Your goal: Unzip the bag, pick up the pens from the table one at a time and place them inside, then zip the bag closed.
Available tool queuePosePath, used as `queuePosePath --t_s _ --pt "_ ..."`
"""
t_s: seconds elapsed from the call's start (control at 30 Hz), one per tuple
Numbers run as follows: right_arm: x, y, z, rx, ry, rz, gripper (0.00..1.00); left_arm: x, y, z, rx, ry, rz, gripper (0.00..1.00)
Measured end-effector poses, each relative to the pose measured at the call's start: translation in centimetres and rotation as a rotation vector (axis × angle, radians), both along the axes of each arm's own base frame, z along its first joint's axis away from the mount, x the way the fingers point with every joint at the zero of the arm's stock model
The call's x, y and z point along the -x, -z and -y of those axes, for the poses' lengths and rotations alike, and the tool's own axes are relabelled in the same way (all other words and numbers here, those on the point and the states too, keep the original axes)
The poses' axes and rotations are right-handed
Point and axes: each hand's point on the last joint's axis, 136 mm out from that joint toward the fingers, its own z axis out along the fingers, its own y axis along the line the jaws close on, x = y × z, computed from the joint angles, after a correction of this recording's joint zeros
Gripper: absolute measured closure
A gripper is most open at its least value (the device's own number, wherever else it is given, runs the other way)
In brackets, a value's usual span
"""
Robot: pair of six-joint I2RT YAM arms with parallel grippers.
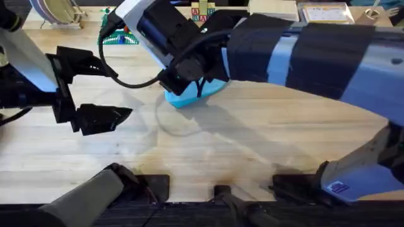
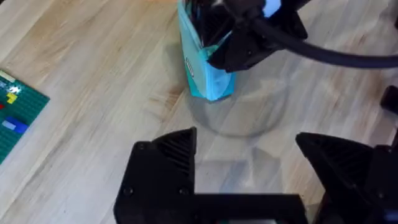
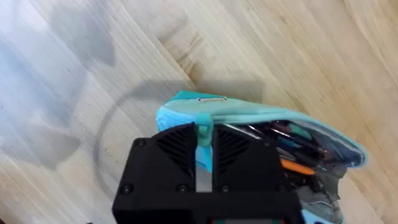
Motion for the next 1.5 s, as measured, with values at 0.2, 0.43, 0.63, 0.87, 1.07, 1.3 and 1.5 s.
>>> queuePosePath --t_s 0.2,0.43,0.63,0.87,1.07,1.3,1.5 --pt "0.0 0.0 0.0 0.002 0.001 0.002 0.957 0.0 0.0 0.0 0.0 0.0 0.0 0.008" --pt "0.0 0.0 0.0 0.001 0.001 0.002 0.969 0.0 0.0 0.0 0.0 0.0 0.0 0.008" --pt "-0.1 0.0 0.1 0.007 0.003 0.009 0.972 0.0 0.0 0.0 0.0 0.0 0.0 0.008" --pt "-0.6 -0.2 0.5 0.029 0.019 0.039 0.971 0.0 0.0 0.0 0.0 0.0 0.0 0.008" --pt "-0.5 -0.3 0.6 0.031 0.02 0.044 0.971 0.0 0.0 0.0 0.0 0.0 0.0 0.008" --pt "-0.3 -2.2 0.7 0.005 0.016 0.065 0.971 0.0 0.0 0.0 0.0 0.0 0.0 0.008" --pt "-0.3 -2.3 0.8 0.006 0.017 0.067 0.97 0.0 0.0 0.0 0.0 0.0 0.0 0.008"
